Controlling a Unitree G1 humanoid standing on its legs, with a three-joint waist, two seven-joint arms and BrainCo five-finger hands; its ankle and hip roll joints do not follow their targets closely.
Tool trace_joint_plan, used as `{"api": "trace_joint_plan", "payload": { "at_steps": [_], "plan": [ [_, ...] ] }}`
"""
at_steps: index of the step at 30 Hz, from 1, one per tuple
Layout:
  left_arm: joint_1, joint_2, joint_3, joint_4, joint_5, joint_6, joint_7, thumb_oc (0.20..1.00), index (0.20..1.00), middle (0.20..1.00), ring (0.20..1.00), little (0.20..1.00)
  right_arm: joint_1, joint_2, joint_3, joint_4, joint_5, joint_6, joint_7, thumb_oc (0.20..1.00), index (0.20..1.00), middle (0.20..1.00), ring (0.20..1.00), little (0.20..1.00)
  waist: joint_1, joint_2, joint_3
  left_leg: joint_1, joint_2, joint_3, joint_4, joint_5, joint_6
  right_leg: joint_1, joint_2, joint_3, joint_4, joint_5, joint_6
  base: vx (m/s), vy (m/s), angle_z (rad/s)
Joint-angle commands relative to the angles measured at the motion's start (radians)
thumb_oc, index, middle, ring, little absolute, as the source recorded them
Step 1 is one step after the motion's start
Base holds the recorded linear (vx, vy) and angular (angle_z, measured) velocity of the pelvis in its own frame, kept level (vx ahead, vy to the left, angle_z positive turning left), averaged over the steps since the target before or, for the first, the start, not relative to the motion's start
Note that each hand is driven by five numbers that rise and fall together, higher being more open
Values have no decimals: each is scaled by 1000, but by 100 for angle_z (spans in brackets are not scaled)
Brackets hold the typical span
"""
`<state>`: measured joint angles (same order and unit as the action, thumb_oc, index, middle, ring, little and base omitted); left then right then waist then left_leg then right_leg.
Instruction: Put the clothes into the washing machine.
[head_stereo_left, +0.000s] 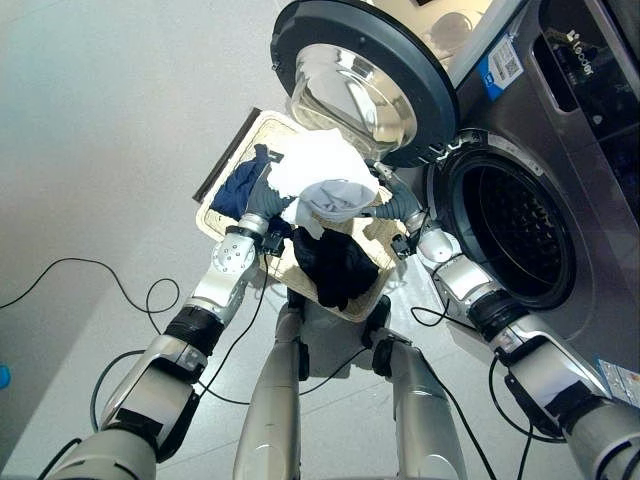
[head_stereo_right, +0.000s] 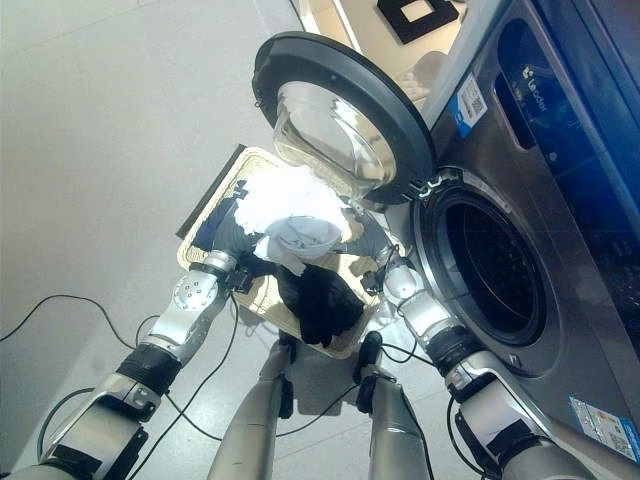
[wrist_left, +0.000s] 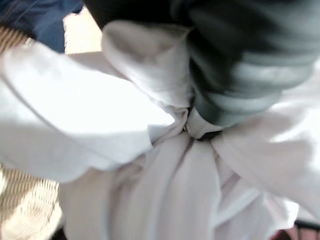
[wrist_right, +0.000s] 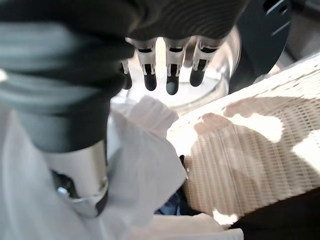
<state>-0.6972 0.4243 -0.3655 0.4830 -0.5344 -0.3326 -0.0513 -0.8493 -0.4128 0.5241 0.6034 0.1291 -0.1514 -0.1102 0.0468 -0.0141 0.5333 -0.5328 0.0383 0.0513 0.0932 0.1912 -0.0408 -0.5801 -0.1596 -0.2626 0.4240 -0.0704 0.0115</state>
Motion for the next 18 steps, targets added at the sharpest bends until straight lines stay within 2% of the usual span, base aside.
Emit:
{"api": "trace_joint_plan", "payload": {
  "at_steps": [1,2,5,7,8,15,18],
  "plan": [
    [-65,-70,19,-113,-53,-39,-57,200,200,200,200,200,-39,-35,-3,-37,-4,-20,14,1000,1000,1000,1000,1000,8,46,-13,32,-50,54,82,-159,-12,13,-6,-25,-57,62,109,10,12,5],
    [-67,-97,22,-151,-145,6,-129,200,200,200,200,200,-83,-27,24,7,-13,2,59,1000,1000,1000,1000,1000,18,52,-13,32,-54,53,81,-158,-9,13,-11,-29,-53,63,107,10,12,5],
    [-67,-97,22,-151,-145,6,-129,200,200,200,200,200,-83,-27,24,7,-13,2,59,1000,1000,1000,1000,1000,18,52,-13,32,-54,53,81,-158,-9,13,-11,-29,-53,63,107,3,4,2],
    [-83,-146,23,-196,-277,97,-226,200,200,200,200,200,-138,-7,53,65,-31,35,105,1000,1000,1000,1000,1000,28,55,-13,26,-66,52,97,-161,-3,16,-13,-29,-50,64,102,40,3,8],
    [-89,-159,26,-215,-317,118,-247,200,200,200,200,200,-149,0,60,87,-44,42,117,1000,1000,1000,1000,1000,29,57,-13,29,-69,50,97,-160,-2,22,-12,-29,-56,65,100,31,17,18],
    [-92,-193,29,-292,-362,160,-289,200,200,200,200,200,-172,17,83,163,-65,29,143,1000,1000,1000,1000,1000,40,66,-13,33,-79,42,95,-158,2,35,-15,-34,-65,66,96,6,3,7],
    [-88,-220,32,-341,-417,231,-324,200,200,200,200,200,-181,27,92,194,-63,9,141,1000,1000,1000,1000,1000,47,70,-13,30,-86,35,102,-159,4,38,-18,-39,-65,65,93,0,0,0]
  ]
}}
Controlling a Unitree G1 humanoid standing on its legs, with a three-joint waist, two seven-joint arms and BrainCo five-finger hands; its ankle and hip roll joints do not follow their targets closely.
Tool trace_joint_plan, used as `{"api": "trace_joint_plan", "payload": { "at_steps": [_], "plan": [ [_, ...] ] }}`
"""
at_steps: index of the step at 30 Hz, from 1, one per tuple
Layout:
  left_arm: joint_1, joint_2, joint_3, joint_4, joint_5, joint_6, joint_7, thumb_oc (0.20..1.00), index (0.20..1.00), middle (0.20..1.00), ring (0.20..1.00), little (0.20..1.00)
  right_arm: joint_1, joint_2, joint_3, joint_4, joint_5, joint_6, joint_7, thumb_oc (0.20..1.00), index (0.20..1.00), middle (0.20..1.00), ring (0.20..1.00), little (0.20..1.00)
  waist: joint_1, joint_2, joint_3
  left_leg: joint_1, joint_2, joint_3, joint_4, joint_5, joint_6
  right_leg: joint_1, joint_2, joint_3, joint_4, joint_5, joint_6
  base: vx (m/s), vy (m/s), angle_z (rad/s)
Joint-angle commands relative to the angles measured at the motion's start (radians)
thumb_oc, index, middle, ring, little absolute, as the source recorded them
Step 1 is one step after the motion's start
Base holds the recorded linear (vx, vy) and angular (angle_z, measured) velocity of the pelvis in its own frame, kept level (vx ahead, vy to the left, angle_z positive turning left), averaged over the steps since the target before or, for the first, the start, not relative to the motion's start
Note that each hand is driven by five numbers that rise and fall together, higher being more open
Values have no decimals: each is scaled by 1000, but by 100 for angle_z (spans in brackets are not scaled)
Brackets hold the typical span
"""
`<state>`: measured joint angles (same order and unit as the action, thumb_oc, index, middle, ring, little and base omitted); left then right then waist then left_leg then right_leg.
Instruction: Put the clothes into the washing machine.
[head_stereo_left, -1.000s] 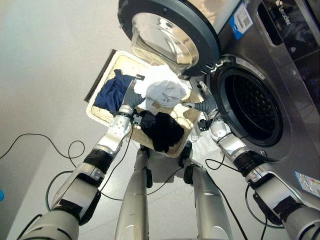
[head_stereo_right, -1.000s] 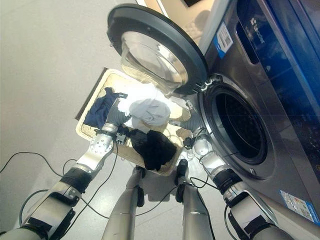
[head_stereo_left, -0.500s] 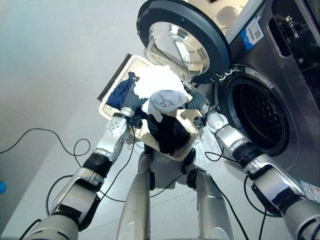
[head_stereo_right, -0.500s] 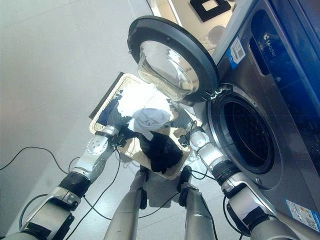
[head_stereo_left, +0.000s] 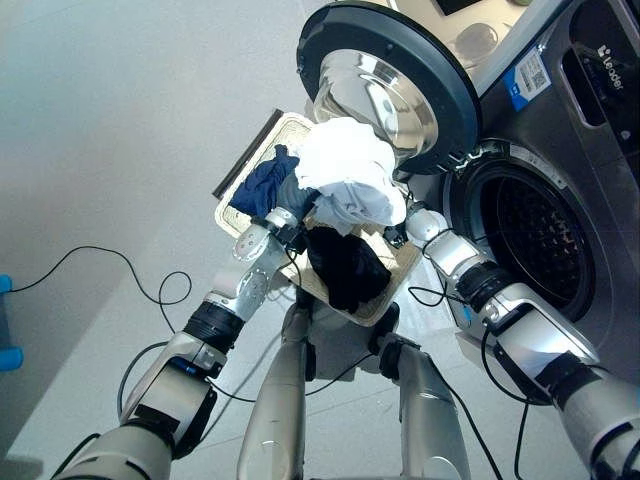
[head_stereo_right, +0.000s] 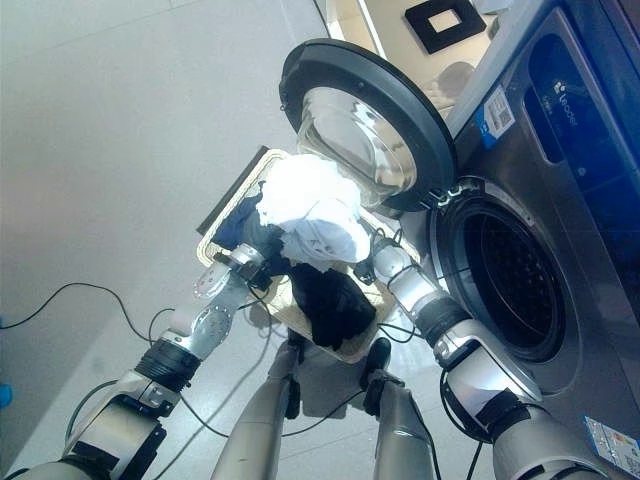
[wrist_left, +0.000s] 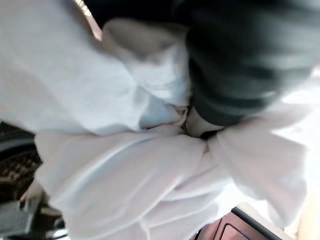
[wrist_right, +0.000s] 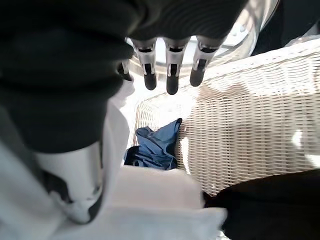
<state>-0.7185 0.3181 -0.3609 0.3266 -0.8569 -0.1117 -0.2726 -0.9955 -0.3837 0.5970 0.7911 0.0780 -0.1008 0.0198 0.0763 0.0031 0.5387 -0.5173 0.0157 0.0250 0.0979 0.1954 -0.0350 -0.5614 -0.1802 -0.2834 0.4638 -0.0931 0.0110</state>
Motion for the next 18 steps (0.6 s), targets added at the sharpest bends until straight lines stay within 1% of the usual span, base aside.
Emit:
{"api": "trace_joint_plan", "payload": {
  "at_steps": [1,2,4,5,6,7,9,10,11,12,13,14,16,18],
  "plan": [
    [-68,-120,26,-193,-107,24,-111,200,200,200,200,200,-39,3,20,14,-11,-45,9,1000,1000,1000,1000,1000,19,55,-19,12,-65,60,100,-163,-1,18,2,-19,-102,88,93,0,0,0],
    [-69,-133,22,-205,-138,52,-115,200,200,200,200,200,-50,10,25,20,-9,-46,6,1000,1000,1000,1000,1000,20,58,-19,8,-67,58,103,-163,-1,14,1,-18,-100,88,91,0,0,0],
    [-68,-142,19,-216,-158,71,-115,200,200,200,200,200,-56,12,28,19,-2,-56,10,1000,1000,1000,1000,1000,20,59,-19,7,-69,57,104,-163,0,13,2,-17,-101,89,90,0,0,0],
    [-69,-146,18,-218,-156,72,-109,200,200,200,200,200,-59,15,31,14,9,-71,5,1000,1000,1000,1000,1000,20,60,-19,5,-70,57,104,-163,0,12,2,-17,-102,89,90,0,0,0],
    [-69,-148,17,-219,-151,69,-104,200,200,200,200,200,-60,17,31,11,14,-73,2,1000,1000,1000,1000,1000,20,61,-19,4,-71,57,104,-163,0,11,2,-17,-102,89,89,0,0,0],
    [-73,-150,13,-220,-136,56,-85,200,200,200,200,200,-64,23,31,3,35,-90,-13,200,200,200,200,200,20,62,-19,3,-72,57,104,-162,0,11,2,-17,-102,89,88,0,0,0],
    [-85,-146,4,-204,-104,21,-29,200,200,200,200,200,-68,33,14,-31,104,-143,-39,200,200,200,200,200,16,63,-19,1,-75,57,107,-163,0,7,5,-14,-99,88,88,0,0,0],
    [-89,-139,3,-192,-103,12,-13,200,200,200,200,200,-65,32,3,-55,131,-156,-57,200,200,200,200,200,13,62,-19,1,-75,59,108,-163,0,6,6,-12,-97,87,88,0,0,0],
    [-91,-135,5,-181,-106,2,11,200,200,200,200,200,-55,34,-12,-90,190,-172,-75,200,200,200,200,200,9,60,-19,0,-75,61,108,-163,-1,5,9,-10,-97,87,89,0,0,0],
    [-90,-134,6,-178,-103,-3,17,200,200,200,200,200,-50,34,-18,-102,207,-172,-76,200,200,200,200,200,7,59,-19,0,-75,62,109,-163,-1,5,9,-9,-97,87,89,0,0,0],
    [-87,-130,14,-175,-104,-8,32,200,200,200,200,200,-29,40,-44,-137,267,-186,-74,200,200,200,200,200,2,58,-19,0,-75,64,108,-164,-1,5,11,-7,-99,86,90,0,0,0],
    [-86,-130,15,-175,-105,-8,32,200,200,200,200,200,-26,40,-47,-141,270,-187,-73,200,200,200,200,200,2,58,-19,1,-75,64,108,-164,-1,5,12,-7,-99,86,90,11,32,0],
    [-72,-124,30,-160,-82,-37,56,200,200,200,200,200,18,52,-93,-185,342,-232,-59,200,200,200,200,200,-6,56,-19,1,-73,67,105,-165,-2,4,16,-1,-103,85,90,3,17,-1],
    [-67,-120,35,-152,-72,-52,76,200,200,200,200,200,40,55,-119,-210,372,-257,-56,200,200,200,200,200,-12,55,-19,-1,-72,70,106,-166,-1,0,18,3,-103,86,90,0,9,-2]
  ]
}}
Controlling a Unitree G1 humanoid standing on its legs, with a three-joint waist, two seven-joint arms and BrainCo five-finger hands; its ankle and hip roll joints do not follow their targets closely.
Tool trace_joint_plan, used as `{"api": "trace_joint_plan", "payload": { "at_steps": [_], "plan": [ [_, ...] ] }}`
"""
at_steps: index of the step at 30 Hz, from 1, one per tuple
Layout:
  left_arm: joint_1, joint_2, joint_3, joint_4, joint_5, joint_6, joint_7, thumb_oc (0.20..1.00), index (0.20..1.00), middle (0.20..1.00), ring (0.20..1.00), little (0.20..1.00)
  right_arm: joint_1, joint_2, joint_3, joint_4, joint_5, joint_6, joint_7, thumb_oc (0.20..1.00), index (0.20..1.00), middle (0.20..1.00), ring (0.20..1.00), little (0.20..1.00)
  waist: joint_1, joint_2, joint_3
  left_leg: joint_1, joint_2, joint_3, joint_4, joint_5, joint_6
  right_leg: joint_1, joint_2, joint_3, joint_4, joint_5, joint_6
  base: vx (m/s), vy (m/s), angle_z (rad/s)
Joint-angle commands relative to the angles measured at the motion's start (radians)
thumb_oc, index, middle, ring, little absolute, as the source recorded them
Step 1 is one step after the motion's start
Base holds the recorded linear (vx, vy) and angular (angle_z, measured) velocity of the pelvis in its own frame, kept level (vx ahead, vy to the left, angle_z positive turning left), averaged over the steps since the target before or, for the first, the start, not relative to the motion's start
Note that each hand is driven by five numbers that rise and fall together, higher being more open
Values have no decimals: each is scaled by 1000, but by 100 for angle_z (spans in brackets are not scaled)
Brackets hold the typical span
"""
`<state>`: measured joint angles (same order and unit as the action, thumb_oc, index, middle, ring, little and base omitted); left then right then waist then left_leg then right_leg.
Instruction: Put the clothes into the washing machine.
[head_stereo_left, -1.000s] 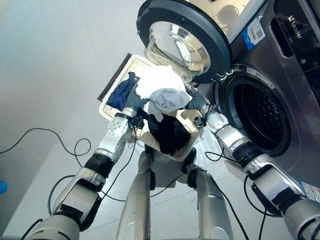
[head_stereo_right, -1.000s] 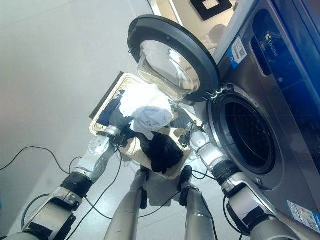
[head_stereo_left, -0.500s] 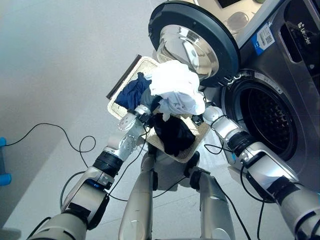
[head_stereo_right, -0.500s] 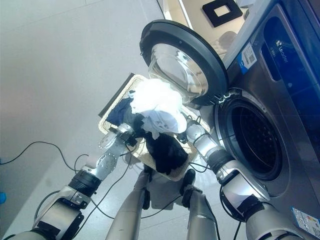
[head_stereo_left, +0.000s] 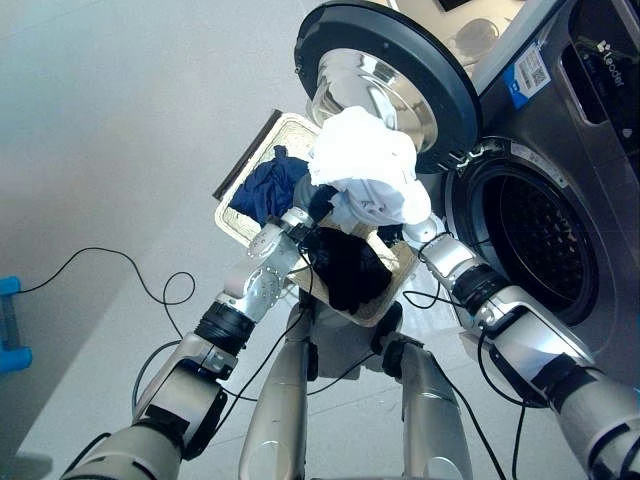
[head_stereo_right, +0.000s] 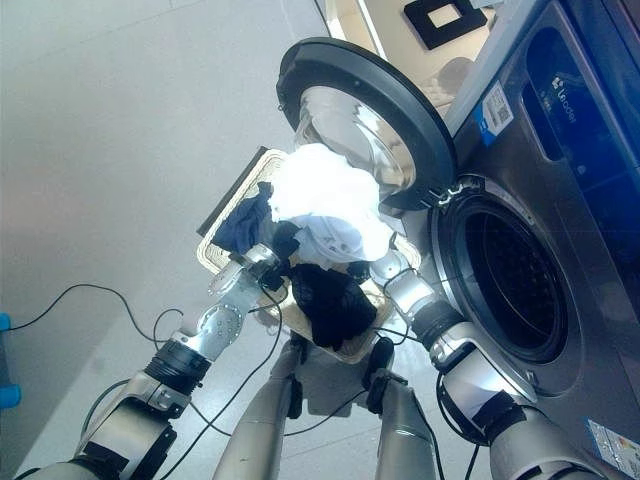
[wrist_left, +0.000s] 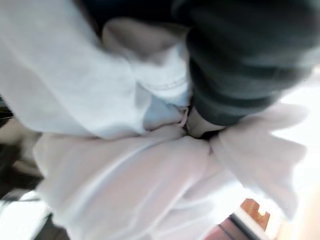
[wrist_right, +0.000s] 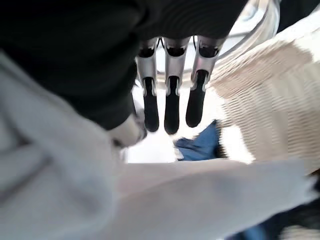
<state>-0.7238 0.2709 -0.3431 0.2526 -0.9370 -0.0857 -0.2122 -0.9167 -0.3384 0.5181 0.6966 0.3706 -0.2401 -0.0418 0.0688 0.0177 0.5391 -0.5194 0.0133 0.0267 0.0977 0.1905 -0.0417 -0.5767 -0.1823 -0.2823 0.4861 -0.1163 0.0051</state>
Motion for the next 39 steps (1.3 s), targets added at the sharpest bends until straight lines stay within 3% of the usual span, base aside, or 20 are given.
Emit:
{"api": "trace_joint_plan", "payload": {
  "at_steps": [1,7,13,14,21,28,35,39],
  "plan": [
    [-59,-69,21,-68,15,-96,23,200,200,200,200,200,-27,12,-54,-128,103,-133,10,200,200,200,200,200,-7,40,-19,1,-68,71,106,-161,6,14,21,3,-125,109,97,1,19,-4],
    [-42,-52,50,-33,78,-191,96,200,200,200,200,200,56,23,-118,-175,196,-187,36,200,200,200,200,200,-22,33,-19,-4,-60,84,112,-167,4,5,23,9,-117,105,97,3,17,-6],
    [-29,-42,73,-21,98,-229,127,200,200,200,200,200,108,27,-153,-198,234,-217,33,200,200,200,200,200,-32,29,-19,-6,-55,91,109,-168,3,0,26,13,-118,103,98,-1,6,-4],
    [-13,-39,90,-16,147,-273,164,200,200,200,200,200,151,39,-175,-208,263,-232,37,200,200,200,200,200,-39,26,-19,-2,-52,95,101,-167,1,2,32,17,-126,104,98,-7,29,-5],
    [-7,-12,112,3,320,-353,291,200,200,200,200,200,201,48,-214,-229,389,-291,100,200,200,200,200,200,-48,25,-19,-7,-45,105,88,-161,-3,-6,38,22,-139,109,98,-14,14,-9],
    [-6,23,108,48,558,-382,447,200,200,200,200,200,257,105,-246,-337,534,-325,194,200,200,200,200,200,-60,17,-19,-9,-39,110,77,-155,-10,-9,48,27,-148,110,100,-15,3,-4],
    [-19,51,68,114,656,-374,468,200,200,200,200,200,268,139,-235,-387,598,-319,273,200,200,200,200,200,-67,12,-19,-11,-31,117,68,-149,-13,-10,52,30,-162,117,103,-12,1,-5],
    [-29,62,37,140,762,-375,537,200,200,200,200,200,259,149,-219,-396,626,-323,304,200,200,200,200,200,-66,9,-19,-13,-29,117,66,-146,-15,-11,54,31,-169,122,104,-15,-3,-4]
  ]
}}
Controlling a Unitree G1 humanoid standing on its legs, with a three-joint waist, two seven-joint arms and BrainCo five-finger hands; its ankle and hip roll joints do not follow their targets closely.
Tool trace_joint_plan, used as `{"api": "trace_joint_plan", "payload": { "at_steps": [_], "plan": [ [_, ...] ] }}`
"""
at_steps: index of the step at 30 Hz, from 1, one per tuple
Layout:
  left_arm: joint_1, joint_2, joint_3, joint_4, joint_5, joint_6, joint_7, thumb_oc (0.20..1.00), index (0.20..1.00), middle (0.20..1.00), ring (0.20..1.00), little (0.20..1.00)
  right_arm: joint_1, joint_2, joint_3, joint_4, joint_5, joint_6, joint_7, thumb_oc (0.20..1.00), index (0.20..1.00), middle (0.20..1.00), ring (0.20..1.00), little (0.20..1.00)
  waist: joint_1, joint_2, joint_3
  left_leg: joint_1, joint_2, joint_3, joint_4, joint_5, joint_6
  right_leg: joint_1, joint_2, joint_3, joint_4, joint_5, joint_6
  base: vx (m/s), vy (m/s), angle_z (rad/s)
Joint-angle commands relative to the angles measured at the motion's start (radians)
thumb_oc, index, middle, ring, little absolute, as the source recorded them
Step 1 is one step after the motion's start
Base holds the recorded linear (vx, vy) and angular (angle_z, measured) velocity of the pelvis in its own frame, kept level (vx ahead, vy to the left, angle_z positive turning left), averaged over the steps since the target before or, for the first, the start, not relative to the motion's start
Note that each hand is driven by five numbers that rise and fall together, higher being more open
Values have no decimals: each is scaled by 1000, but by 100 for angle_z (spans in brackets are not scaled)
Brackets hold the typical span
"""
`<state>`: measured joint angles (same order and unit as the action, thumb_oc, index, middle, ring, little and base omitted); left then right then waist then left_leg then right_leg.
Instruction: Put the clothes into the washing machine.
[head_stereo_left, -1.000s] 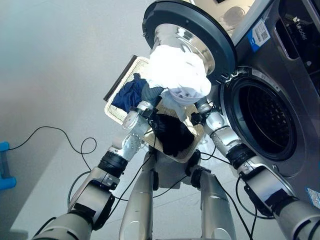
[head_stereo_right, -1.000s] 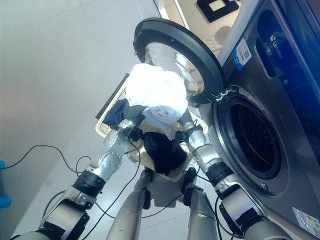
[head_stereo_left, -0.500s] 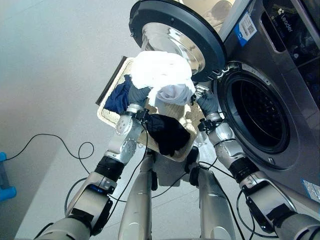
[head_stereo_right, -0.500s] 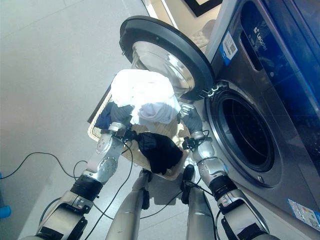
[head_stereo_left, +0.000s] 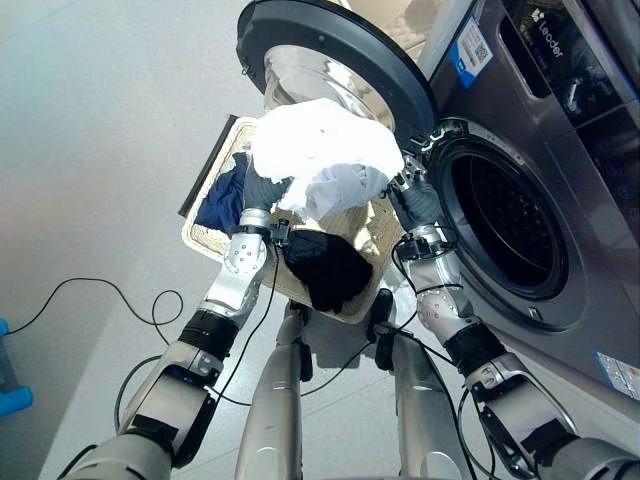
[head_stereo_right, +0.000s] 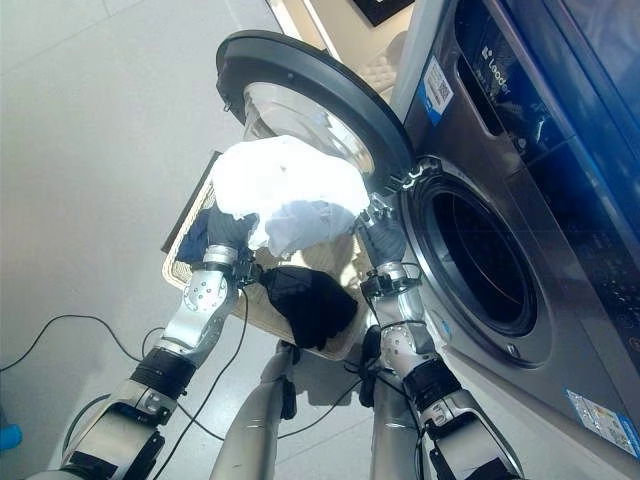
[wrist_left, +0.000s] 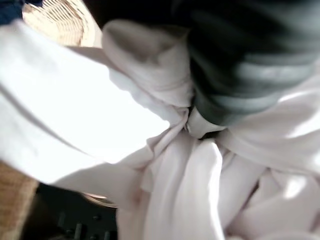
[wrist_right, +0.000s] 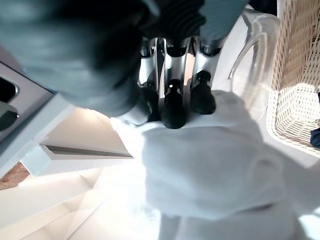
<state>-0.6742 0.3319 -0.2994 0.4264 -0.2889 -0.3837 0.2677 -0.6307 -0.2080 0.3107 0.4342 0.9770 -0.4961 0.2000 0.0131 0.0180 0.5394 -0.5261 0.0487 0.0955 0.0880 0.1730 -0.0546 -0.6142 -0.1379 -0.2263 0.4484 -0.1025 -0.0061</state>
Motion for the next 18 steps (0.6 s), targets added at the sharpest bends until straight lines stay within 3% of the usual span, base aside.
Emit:
{"api": "trace_joint_plan", "payload": {
  "at_steps": [1,4,8,11,13,17,18],
  "plan": [
    [-80,6,-17,-22,154,-78,90,200,200,200,200,200,-29,20,-7,-138,24,-65,69,200,200,200,200,200,-10,8,-19,-6,-64,49,77,-129,-2,27,9,-26,-130,108,116,0,0,0],
    [-93,23,-36,7,269,-73,165,200,200,200,200,200,-33,25,3,-146,69,-49,119,200,200,200,200,200,-10,4,-19,-5,-63,50,82,-134,-6,28,7,-27,-125,103,118,0,0,0],
    [-123,64,-66,50,437,-56,264,200,200,200,200,200,-46,14,28,-148,98,24,205,200,200,200,200,200,-10,0,-19,-9,-62,51,87,-133,-9,27,6,-29,-127,105,119,0,0,0],
    [-156,98,-94,85,514,-61,302,200,200,200,200,200,-58,-1,56,-122,184,120,325,200,200,200,200,200,-7,-1,-19,-14,-60,52,90,-127,-11,23,3,-34,-128,112,119,0,0,0],
    [-158,103,-103,92,533,-65,312,200,200,200,200,200,-54,-4,62,-114,200,143,347,200,200,200,200,200,-7,-2,-19,-9,-59,52,91,-132,-13,28,1,-35,-126,107,121,0,0,0],
    [-197,137,-139,109,594,-81,351,200,200,200,200,200,-65,-28,87,-56,267,282,482,200,200,200,200,200,-4,-6,-19,-16,-56,49,88,-125,-17,24,-1,-38,-135,117,123,0,0,0],
    [-198,138,-142,110,597,-82,352,200,200,200,200,200,-64,-29,89,-49,272,291,495,200,200,200,200,200,-3,-7,-19,-10,-56,49,88,-130,-18,29,-1,-39,-133,111,124,0,0,0]
  ]
}}
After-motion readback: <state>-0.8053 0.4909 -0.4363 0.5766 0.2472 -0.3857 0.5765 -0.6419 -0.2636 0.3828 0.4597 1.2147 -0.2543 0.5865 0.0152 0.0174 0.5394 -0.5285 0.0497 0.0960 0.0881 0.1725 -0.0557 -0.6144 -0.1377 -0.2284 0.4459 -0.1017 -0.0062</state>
